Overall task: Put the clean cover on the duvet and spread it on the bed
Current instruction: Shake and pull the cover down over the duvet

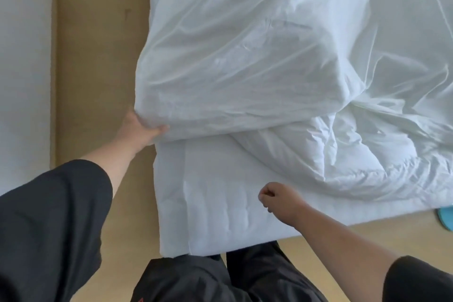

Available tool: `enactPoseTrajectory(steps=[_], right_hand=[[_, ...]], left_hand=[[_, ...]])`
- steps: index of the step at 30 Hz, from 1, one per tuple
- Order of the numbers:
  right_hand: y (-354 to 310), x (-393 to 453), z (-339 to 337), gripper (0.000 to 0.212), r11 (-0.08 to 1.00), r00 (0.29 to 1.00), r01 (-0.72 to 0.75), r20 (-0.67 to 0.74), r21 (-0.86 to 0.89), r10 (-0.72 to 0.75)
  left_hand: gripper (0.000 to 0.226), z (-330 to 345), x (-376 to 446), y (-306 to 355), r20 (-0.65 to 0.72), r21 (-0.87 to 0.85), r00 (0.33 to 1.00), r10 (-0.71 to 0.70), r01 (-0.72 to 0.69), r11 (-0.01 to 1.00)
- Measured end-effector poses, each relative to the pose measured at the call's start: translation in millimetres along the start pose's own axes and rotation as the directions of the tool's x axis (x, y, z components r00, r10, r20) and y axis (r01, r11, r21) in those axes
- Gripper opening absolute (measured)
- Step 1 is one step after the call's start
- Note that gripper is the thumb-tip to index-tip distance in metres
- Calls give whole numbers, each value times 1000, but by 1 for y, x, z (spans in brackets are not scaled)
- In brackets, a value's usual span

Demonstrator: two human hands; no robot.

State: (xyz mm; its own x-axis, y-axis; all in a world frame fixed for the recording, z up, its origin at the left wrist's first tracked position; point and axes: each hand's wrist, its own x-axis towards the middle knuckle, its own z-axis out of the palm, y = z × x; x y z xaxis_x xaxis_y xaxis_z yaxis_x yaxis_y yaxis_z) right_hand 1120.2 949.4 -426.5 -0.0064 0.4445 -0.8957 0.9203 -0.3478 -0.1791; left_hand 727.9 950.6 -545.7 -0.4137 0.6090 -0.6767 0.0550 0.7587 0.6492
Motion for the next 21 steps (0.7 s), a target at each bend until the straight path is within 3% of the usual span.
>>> enactPoseTrajectory(steps=[2,6,9,12,14,17,21], right_hand=[[6,5,-6,13,999,1000,-29,-10,37,29],[19,5,-13,13,995,998,-62,-18,81,63],[30,-5,-12,14,985,995,-96,9,140,96],[26,-24,-9,26,943,990,-131,82,306,111],[17,-38,-14,33,864,992,-118,96,489,81],[-5,-65,-25,27,711,999,-35,29,702,20],[-33,-115,-42,34,311,996,46,-19,949,-88]], left_hand=[[91,10,12,8,51,-132,998,-28,35,991],[71,34,-10,25,8,22,980,-197,197,980],[44,42,-74,55,226,-17,966,-123,130,991],[12,31,-158,88,479,-141,878,-6,84,986],[18,23,-207,114,552,-273,831,66,105,956],[31,12,-267,159,586,-422,791,172,117,899],[47,4,-343,230,549,-605,727,412,6,796]])
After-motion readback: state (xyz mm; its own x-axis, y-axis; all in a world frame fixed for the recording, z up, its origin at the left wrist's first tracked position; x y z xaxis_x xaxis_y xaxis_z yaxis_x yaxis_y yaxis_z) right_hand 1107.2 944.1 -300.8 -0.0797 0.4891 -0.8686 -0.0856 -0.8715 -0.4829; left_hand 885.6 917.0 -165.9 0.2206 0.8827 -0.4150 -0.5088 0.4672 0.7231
